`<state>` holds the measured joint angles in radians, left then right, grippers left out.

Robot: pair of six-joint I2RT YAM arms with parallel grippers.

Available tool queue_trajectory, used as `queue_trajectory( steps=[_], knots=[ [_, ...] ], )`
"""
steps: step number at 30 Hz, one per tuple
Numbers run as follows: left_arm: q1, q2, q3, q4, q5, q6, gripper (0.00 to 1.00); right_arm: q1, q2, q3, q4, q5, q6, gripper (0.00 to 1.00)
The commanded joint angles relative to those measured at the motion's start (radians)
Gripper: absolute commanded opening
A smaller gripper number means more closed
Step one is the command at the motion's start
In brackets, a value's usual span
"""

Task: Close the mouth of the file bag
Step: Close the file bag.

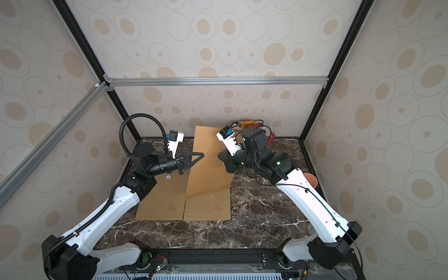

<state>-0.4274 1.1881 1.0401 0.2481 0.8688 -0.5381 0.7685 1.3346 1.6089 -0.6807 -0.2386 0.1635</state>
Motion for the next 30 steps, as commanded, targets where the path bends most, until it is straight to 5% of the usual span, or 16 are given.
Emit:
queue_trajectory(
  steps=[1,9,30],
  knots=[
    [-0.005,-0.025,-0.003,0.082,0.0,-0.035,0.0,0.004,-0.056,-0.092,0.081,0.059,0.057,0.0],
    [-0.004,-0.032,-0.028,0.145,-0.013,-0.075,0.0,-0.009,-0.204,-0.382,0.323,0.118,0.231,0.0],
    [-0.004,-0.041,-0.054,0.24,-0.014,-0.129,0.0,-0.023,-0.243,-0.549,0.417,0.085,0.283,0.0]
  ],
)
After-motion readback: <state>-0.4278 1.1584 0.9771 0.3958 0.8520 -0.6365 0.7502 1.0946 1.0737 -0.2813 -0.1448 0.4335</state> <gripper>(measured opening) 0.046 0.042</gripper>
